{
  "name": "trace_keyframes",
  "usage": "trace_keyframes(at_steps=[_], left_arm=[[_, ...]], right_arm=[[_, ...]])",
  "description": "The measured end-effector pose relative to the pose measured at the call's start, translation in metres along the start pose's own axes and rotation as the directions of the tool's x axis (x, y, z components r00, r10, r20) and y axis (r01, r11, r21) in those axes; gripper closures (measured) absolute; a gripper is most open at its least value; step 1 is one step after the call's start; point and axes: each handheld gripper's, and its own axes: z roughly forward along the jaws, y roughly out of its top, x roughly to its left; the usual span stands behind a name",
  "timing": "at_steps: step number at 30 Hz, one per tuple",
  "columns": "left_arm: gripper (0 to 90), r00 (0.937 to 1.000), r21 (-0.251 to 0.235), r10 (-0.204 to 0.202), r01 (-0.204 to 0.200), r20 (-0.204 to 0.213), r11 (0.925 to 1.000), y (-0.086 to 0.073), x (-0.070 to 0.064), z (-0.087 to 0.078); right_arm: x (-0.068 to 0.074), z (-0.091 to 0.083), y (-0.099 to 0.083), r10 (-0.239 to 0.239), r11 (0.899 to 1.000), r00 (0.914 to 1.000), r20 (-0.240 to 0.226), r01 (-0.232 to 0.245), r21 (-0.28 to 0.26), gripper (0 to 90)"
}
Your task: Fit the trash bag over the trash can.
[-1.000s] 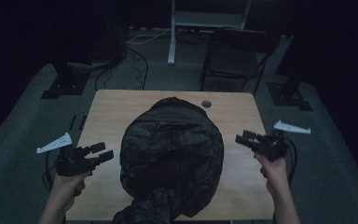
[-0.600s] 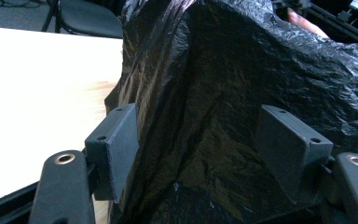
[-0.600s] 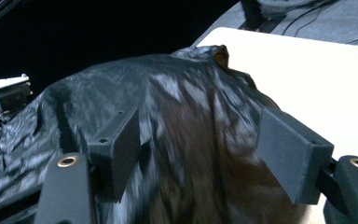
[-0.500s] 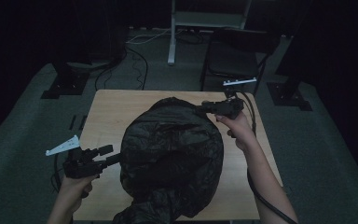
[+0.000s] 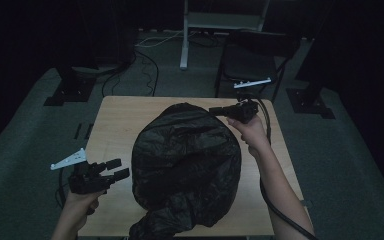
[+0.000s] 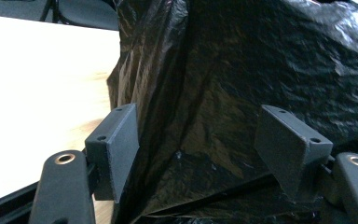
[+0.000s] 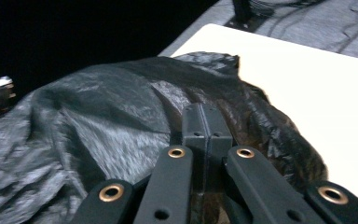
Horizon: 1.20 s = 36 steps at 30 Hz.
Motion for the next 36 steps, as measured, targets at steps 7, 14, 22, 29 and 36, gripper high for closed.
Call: trace_keyframes(at_steps=[7, 14, 22, 29, 36], left_arm=[[31.0, 0.9997, 0.019, -0.008, 0.007, 0.024, 0.9998, -0.006, -0.001, 0.009], [31.0, 0.9991, 0.049, -0.013, 0.011, 0.039, 0.9987, -0.013, 0.000, 0.021], [31.0, 0.9986, 0.078, -0.024, 0.020, 0.048, 0.9968, -0.021, 0.000, 0.029], [31.0, 0.9981, 0.103, -0.025, 0.019, 0.056, 0.9945, -0.027, 0.002, 0.037], [31.0, 0.9999, 0.098, 0.013, -0.013, 0.004, 0.9951, -0.024, 0.006, 0.035]], right_arm=[[-0.027, 0.022, -0.017, 0.081, 0.995, 0.9955, 0.049, -0.084, 0.058, 90.0], [-0.061, 0.059, -0.059, 0.144, 0.973, 0.9806, 0.133, -0.164, 0.159, 90.0], [-0.092, 0.088, -0.116, 0.202, 0.954, 0.9649, 0.167, -0.233, 0.188, 90.0], [-0.102, 0.092, -0.142, 0.203, 0.949, 0.9611, 0.187, -0.241, 0.206, 90.0], [-0.095, 0.063, -0.128, 0.166, 0.972, 0.9642, 0.207, -0.195, 0.129, 49.9]])
